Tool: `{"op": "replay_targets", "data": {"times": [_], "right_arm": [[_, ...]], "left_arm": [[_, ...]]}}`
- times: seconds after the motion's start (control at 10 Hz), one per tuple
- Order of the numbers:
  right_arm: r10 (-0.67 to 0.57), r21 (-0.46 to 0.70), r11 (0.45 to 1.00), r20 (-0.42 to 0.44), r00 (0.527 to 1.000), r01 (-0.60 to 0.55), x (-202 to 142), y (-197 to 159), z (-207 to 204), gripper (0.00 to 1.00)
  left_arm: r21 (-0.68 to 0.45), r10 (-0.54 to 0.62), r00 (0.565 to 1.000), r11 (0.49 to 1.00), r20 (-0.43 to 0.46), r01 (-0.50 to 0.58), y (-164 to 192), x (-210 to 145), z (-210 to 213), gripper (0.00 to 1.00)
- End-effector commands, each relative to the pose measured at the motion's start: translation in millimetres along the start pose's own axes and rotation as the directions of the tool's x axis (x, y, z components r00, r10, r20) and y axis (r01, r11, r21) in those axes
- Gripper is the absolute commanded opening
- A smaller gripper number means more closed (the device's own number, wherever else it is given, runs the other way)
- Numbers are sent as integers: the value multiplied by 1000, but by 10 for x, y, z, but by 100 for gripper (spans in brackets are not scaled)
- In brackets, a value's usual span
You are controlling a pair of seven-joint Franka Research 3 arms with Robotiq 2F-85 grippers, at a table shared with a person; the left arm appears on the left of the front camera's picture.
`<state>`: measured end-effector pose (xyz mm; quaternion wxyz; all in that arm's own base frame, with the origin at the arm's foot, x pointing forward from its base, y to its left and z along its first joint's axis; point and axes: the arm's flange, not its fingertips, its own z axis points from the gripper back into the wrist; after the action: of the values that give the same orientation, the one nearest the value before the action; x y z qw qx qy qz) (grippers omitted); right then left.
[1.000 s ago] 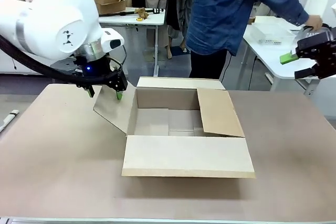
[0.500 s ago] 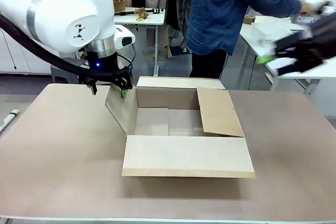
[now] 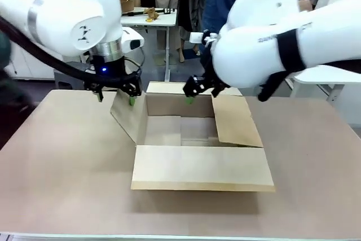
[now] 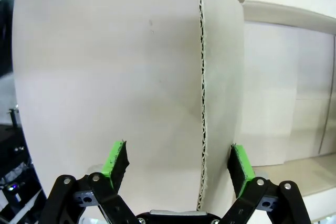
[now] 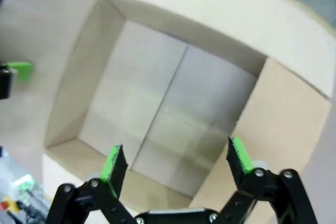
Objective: Pack the gift set into the box.
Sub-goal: Place both hands on the side flaps of the Package Box and spread them outward.
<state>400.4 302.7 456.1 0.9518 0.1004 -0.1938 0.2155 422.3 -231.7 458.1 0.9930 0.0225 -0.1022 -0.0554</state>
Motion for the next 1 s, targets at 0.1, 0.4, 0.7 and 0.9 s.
{"op": "replay_targets", "data": {"times": [0.1, 0.4, 0.7, 0.9], "right_arm": [[0, 0, 1000, 0, 1000, 0, 0, 0, 0, 100], [-48, -219, 976, -205, 978, 2, 265, 334, -83, 100], [-129, -310, 950, -294, 947, 33, 199, 252, -362, 100], [-181, -399, 915, -285, 941, 55, 126, 171, -588, 100]], "left_arm": [[21, 11, 1000, 1000, 8, -12, 6, 18, 19, 100], [21, 11, 1000, 1000, 8, -12, 6, 18, 19, 100], [21, 11, 1000, 1000, 8, -12, 6, 18, 19, 100], [21, 11, 1000, 1000, 8, -12, 6, 18, 19, 100]]}}
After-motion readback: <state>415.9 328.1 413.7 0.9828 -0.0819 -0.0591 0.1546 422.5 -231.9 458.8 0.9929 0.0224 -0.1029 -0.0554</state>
